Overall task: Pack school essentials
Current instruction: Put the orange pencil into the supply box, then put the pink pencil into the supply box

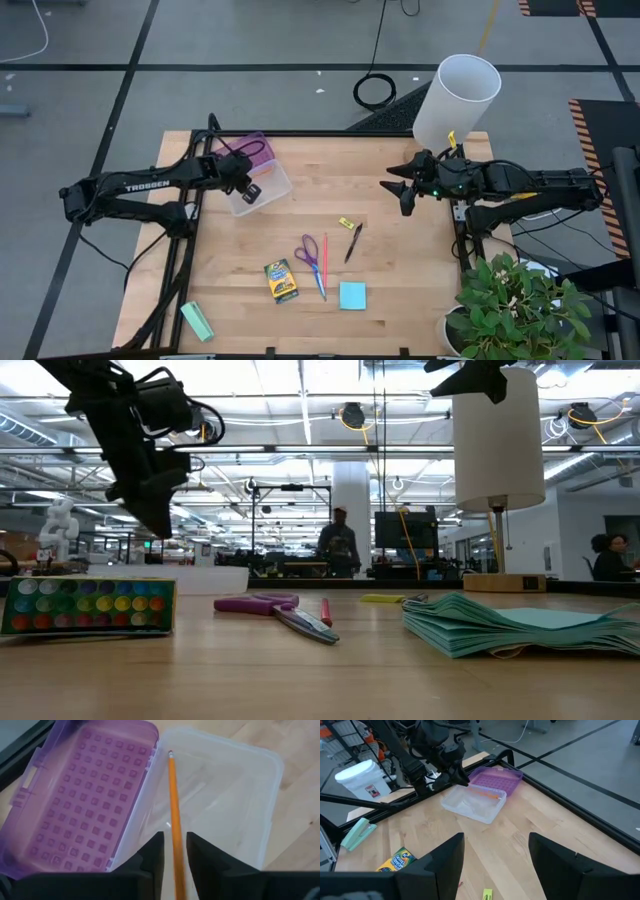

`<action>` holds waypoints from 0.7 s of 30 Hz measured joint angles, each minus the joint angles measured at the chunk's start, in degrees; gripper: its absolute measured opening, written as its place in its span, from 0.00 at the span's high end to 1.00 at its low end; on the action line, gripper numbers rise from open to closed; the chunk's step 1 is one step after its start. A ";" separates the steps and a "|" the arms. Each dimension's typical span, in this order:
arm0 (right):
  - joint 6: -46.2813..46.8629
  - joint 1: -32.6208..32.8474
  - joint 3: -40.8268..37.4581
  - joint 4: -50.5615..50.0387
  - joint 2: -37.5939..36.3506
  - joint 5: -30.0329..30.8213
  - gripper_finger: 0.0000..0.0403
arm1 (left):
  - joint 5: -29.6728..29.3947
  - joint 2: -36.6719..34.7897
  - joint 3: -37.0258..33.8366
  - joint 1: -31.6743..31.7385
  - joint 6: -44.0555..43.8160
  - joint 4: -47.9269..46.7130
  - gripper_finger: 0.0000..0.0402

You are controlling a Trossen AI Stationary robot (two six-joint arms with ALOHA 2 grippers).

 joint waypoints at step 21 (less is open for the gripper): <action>5.26 0.05 0.00 -0.03 0.00 -0.19 0.47 | 13.06 -0.15 1.59 -2.56 -16.03 -0.80 0.75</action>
